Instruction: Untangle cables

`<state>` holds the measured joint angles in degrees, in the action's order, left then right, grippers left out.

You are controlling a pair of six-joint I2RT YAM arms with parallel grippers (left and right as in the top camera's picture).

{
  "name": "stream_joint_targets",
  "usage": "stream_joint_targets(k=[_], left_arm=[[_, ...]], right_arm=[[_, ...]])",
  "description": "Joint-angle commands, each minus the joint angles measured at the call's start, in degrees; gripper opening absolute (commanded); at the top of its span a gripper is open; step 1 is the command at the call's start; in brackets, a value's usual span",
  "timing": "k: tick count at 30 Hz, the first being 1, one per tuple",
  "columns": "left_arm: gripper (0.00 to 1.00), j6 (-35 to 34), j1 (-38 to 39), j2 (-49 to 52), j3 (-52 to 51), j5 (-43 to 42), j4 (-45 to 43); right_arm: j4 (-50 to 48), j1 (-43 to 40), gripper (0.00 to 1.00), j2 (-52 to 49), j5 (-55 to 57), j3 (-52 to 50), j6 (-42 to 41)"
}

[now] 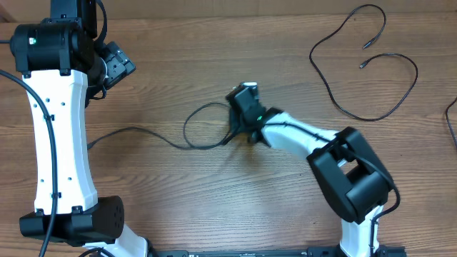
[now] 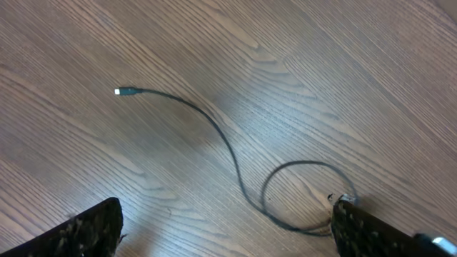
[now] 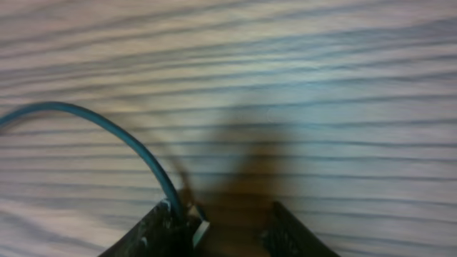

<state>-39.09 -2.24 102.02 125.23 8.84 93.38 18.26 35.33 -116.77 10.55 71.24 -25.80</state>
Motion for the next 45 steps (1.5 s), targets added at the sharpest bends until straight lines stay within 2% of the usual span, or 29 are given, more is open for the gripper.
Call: stream_joint_targets(k=[1,2,3,6,8,11,12,13,15,19,23,28,30,31,32,34,36,38,40,42,44,45], left_arm=[[0.93,-1.2,0.3,0.3,0.1,0.7,0.0],[0.93,-1.2,0.3,0.3,0.1,0.7,-0.2],[0.93,-1.2,0.3,0.3,0.1,0.7,-0.3],[0.93,-1.2,0.3,0.3,0.1,0.6,-0.4],[0.94,-1.2,0.3,0.3,0.1,0.6,-0.4],[0.95,-1.2,0.3,0.3,0.1,0.6,-0.5],[0.96,-1.2,0.3,0.3,0.1,0.6,-0.5],[0.96,-1.2,0.3,0.3,0.1,0.6,-0.6],[0.97,-1.2,0.3,0.3,0.1,0.6,-0.6],[0.98,-1.2,0.3,0.3,0.1,0.6,-0.3],[1.00,-1.2,0.3,0.3,0.1,0.6,-0.3],[1.00,-0.5,0.3,0.3,0.1,0.6,-0.4],[0.99,-0.5,0.3,0.3,0.1,0.6,-0.4],[1.00,-0.5,0.3,0.3,0.1,0.6,-0.4],[1.00,-0.5,0.3,0.3,0.1,0.6,-0.4],[1.00,-0.5,0.3,0.3,0.1,0.6,-0.4],[0.99,-0.1,0.3,0.3,0.1,0.6,-0.4],[1.00,-0.1,0.3,0.3,0.1,0.6,-0.3],[1.00,-0.1,0.3,0.3,0.1,0.6,-0.3],[0.99,-0.1,0.3,0.3,0.1,0.6,-0.3],[0.99,-0.1,0.3,0.3,0.1,0.6,-0.2],[0.99,-0.1,0.3,0.3,0.1,0.6,-0.2]], right_arm=[[7.1,-2.0,0.54,-0.7,-4.2,4.6,1.9],[10.4,-1.5,0.88,0.1,-4.5,7.2,1.8],[12.3,-0.9,1.00,0.6,-4.4,9.0,1.6],[17.0,1.6,1.00,1.3,-4.7,13.2,-5.9],[19.8,3.5,1.00,1.3,-5.8,14.0,-16.7],[24.3,6.1,0.93,1.0,-7.8,13.9,-34.8],[25.2,7.1,0.88,0.9,-7.9,13.9,-39.6],[25.6,8.1,0.81,0.7,-7.3,13.9,-43.3],[25.6,9.8,0.74,0.3,-5.0,13.9,-48.0],[25.9,11.6,0.67,-1.2,0.9,13.9,-51.6],[26.9,10.8,0.57,-4.2,1.4,13.9,-57.5],[28.0,9.7,0.44,-5.7,1.4,13.9,-57.9],[28.2,9.7,0.36,-6.3,1.4,13.9,-55.1],[28.5,9.7,0.29,-6.8,1.4,13.9,-53.5],[29.5,9.7,0.16,-7.4,1.4,13.9,-52.0],[32.1,9.7,0.04,-8.6,1.4,13.9,-49.2],[33.8,9.7,0.04,-9.8,3.5,13.9,-39.6],[33.5,9.4,0.04,-10.1,11.0,13.9,-27.9],[31.6,8.7,0.04,-10.1,20.2,13.9,-14.1],[28.2,7.4,0.04,-10.1,27.5,13.9,4.4],[25.2,5.7,0.04,-10.1,30.9,13.9,17.6],[24.0,4.9,0.04,-10.1,31.3,13.9,21.4]])
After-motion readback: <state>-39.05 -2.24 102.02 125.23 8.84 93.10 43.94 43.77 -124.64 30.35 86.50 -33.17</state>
